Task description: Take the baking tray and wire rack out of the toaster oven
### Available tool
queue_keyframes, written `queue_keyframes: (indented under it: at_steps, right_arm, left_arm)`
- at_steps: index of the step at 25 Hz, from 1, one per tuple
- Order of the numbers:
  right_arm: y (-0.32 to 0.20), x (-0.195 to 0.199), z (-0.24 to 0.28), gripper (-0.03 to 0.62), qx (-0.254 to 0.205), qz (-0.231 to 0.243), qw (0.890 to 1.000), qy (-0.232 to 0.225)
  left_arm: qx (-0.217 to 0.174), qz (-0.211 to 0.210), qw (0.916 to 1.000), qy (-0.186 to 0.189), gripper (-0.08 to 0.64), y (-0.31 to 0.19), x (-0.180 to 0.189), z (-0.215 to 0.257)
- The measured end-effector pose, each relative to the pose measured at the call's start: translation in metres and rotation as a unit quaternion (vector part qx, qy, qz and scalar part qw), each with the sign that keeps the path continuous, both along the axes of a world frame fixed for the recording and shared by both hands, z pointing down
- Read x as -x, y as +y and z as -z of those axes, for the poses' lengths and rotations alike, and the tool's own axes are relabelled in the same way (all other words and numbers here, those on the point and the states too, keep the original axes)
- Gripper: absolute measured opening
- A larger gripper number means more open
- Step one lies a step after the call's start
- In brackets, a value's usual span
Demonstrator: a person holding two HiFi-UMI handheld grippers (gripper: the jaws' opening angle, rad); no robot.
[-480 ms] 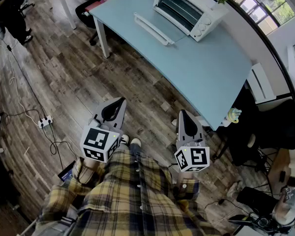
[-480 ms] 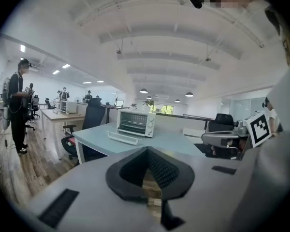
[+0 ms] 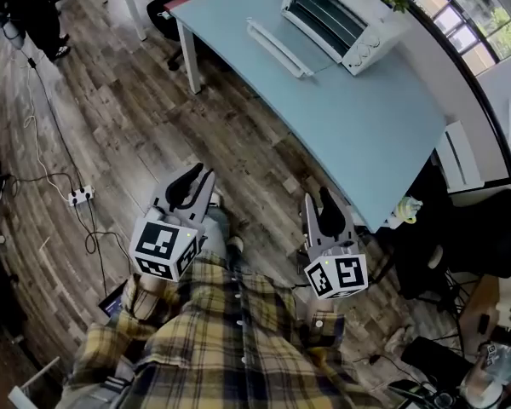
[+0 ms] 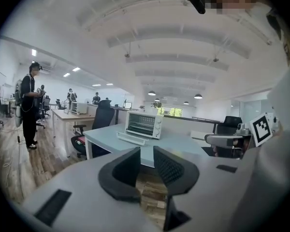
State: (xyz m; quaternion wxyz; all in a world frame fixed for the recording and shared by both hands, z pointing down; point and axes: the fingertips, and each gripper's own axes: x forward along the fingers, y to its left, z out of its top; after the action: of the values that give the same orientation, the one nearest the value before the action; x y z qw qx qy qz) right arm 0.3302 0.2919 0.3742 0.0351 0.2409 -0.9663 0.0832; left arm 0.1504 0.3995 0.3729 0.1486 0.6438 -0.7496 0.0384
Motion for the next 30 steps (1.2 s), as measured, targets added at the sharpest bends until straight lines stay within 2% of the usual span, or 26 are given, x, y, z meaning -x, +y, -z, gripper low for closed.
queue_keyframes:
  at_steps: [6,12,17,22,26,30]
  right_arm:
    - [-0.006,0.020,0.000,0.189,0.011,0.015,1.000,0.000]
    - [-0.030,0.055,0.000,0.218,0.015,-0.002,1.000,-0.007]
    - [-0.066,0.104,0.002,0.249,0.015,-0.022,1.000,-0.007]
    - [-0.093,0.171,0.001,0.282,0.012,-0.024,1.000,0.002]
    - [-0.112,0.217,0.007,0.302,0.007,-0.045,0.999,-0.005]
    - [-0.128,0.250,0.008,0.318,0.005,-0.049,0.999,-0.004]
  left_arm:
    - [-0.005,0.013,0.9999,0.002,0.140,-0.004,0.021,-0.001]
    - [-0.004,-0.005,0.9999,0.008,0.193,-0.035,0.059,-0.009]
    - [-0.009,-0.017,0.9997,0.011,0.219,-0.071,0.118,-0.008]
    - [-0.014,-0.033,0.9993,0.005,0.243,-0.111,0.189,0.003]
    - [-0.016,-0.040,0.9991,0.001,0.259,-0.132,0.244,0.008]
    - [-0.016,-0.047,0.9988,0.008,0.287,-0.149,0.283,0.006]
